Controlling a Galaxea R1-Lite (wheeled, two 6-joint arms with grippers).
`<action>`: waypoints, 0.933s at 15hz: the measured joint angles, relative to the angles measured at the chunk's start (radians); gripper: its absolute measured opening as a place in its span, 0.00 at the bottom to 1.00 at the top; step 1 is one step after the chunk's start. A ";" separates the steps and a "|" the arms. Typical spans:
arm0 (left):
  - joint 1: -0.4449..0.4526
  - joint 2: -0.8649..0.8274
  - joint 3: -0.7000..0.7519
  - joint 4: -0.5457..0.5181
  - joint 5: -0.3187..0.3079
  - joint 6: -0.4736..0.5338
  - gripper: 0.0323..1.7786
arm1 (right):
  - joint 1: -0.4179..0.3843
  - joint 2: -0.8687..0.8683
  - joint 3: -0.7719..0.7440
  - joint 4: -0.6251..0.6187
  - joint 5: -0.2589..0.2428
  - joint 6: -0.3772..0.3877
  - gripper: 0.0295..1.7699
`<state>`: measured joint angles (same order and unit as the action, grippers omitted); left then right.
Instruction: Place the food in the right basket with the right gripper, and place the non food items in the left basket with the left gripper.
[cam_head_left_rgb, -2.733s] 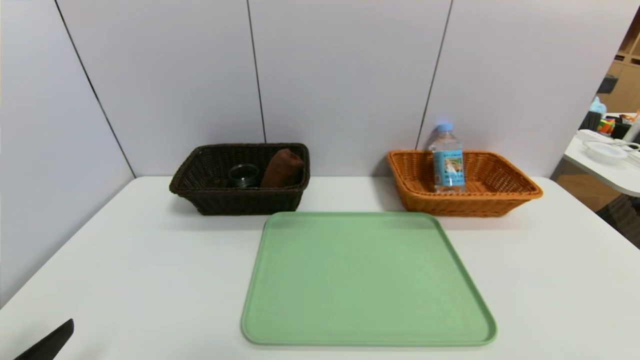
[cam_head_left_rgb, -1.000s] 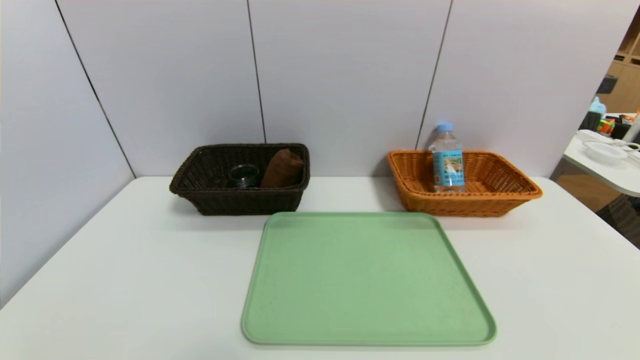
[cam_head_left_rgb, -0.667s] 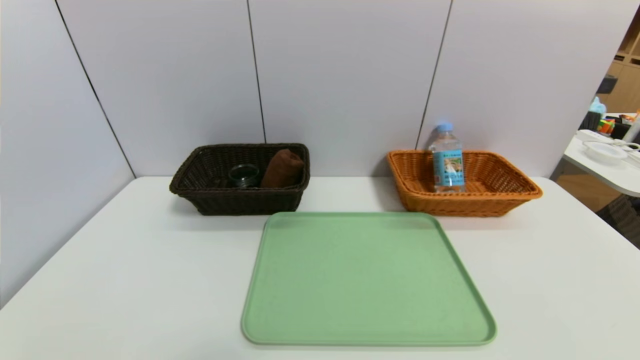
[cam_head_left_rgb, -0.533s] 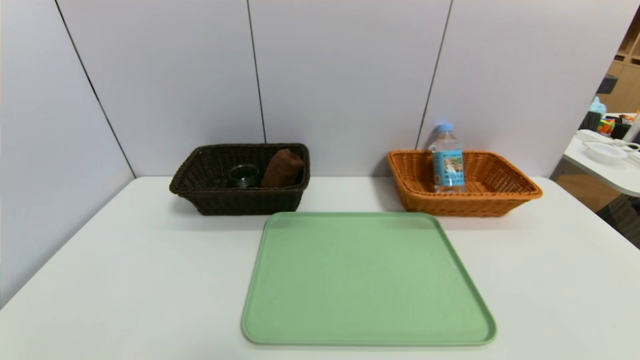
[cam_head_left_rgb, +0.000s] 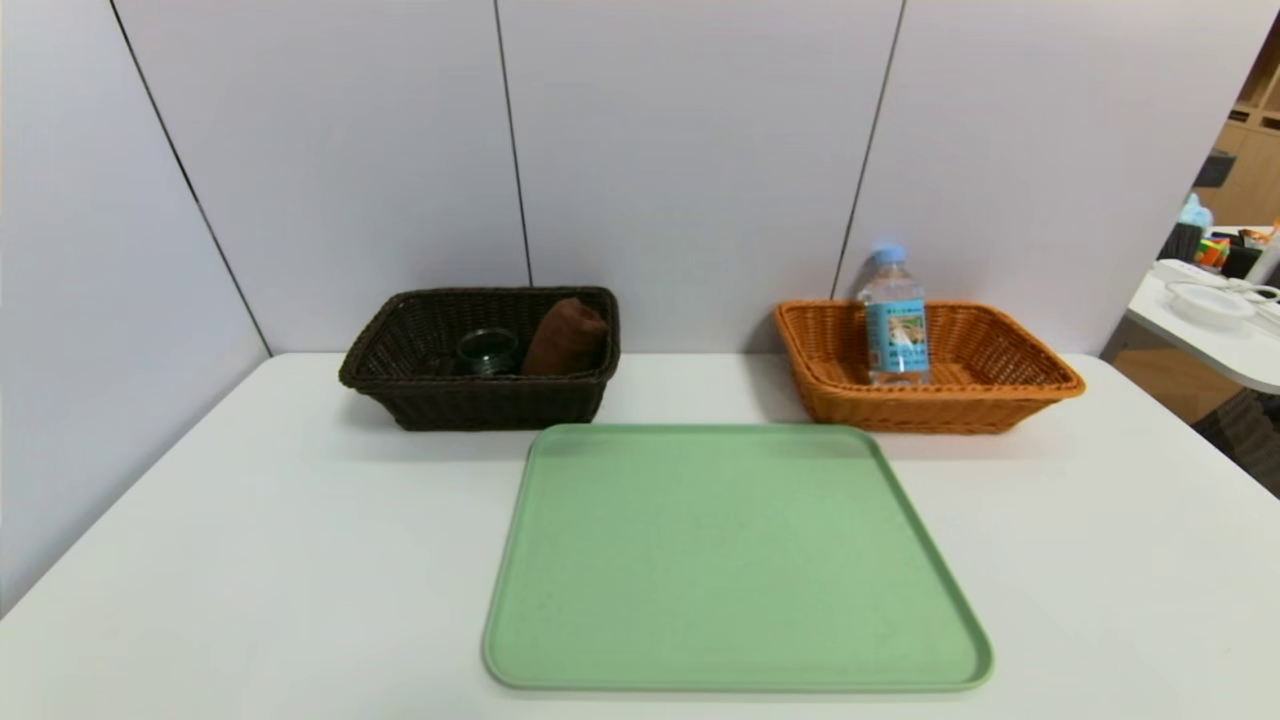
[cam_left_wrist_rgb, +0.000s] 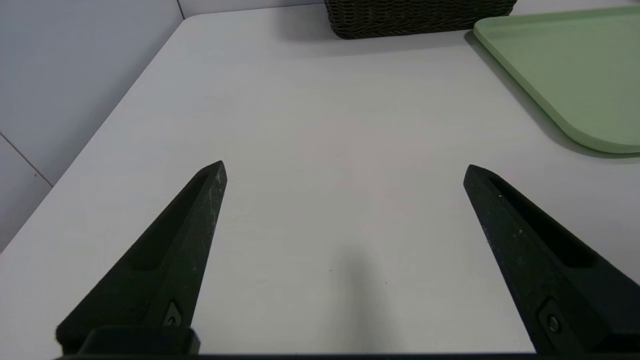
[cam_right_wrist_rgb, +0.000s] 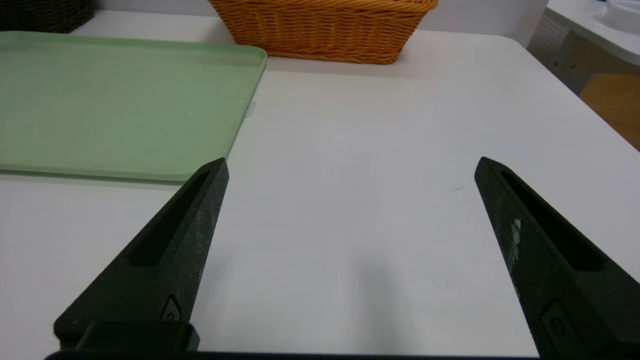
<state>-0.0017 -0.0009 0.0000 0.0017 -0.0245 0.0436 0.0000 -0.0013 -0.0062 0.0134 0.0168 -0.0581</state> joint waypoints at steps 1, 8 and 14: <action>0.000 0.000 0.000 0.000 0.000 0.000 0.95 | 0.000 0.000 0.002 -0.002 -0.004 0.002 0.96; 0.000 0.000 0.000 0.000 0.000 -0.001 0.95 | 0.000 0.000 0.004 -0.003 -0.001 0.001 0.96; 0.000 0.000 0.000 0.000 0.000 -0.001 0.95 | 0.000 0.000 -0.001 0.013 -0.010 0.000 0.96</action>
<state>-0.0017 -0.0004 0.0000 0.0017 -0.0245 0.0428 0.0000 -0.0013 -0.0072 0.0260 0.0072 -0.0581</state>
